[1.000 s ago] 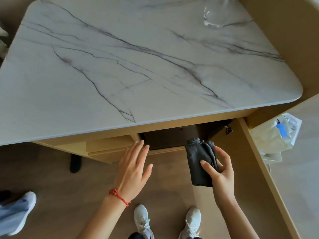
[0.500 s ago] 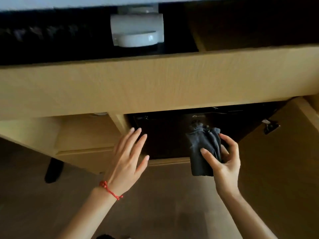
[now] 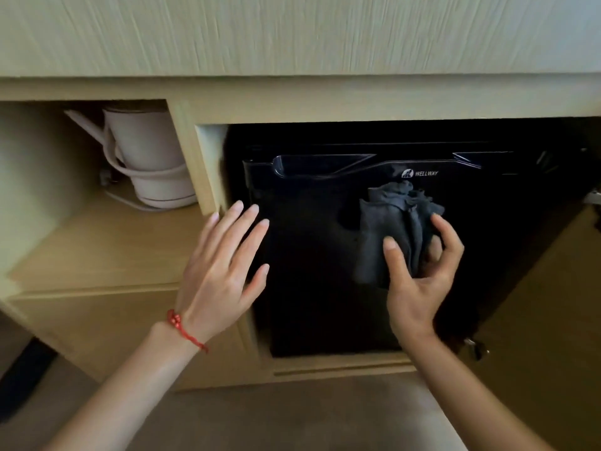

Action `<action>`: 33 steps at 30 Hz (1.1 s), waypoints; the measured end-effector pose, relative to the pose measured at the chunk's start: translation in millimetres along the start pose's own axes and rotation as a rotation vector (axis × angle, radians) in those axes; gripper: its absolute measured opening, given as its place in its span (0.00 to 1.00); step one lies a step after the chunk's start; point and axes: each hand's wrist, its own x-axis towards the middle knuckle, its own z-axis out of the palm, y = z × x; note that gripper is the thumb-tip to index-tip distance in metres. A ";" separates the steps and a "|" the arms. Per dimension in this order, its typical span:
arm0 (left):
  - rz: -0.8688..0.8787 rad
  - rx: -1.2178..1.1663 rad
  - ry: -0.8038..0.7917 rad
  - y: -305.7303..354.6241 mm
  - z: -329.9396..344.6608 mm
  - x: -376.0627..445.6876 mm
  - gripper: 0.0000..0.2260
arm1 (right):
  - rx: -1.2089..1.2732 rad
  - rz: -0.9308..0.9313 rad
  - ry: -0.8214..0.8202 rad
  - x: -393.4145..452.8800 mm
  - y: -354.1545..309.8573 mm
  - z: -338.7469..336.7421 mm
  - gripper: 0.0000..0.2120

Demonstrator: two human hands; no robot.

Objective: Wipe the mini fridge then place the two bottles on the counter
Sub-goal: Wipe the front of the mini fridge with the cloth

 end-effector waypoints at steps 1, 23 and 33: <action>0.006 0.018 0.027 -1.1 3.9 -1.3 0.20 | -0.008 -0.038 0.038 -1.6 6.0 3.6 0.25; -0.013 0.224 0.347 -12.2 61.5 -22.6 0.23 | -0.129 -0.483 0.231 -23.6 40.8 84.7 0.20; -0.009 0.227 0.329 -11.3 59.9 -23.4 0.23 | -0.370 -0.656 0.037 -15.3 40.3 79.7 0.16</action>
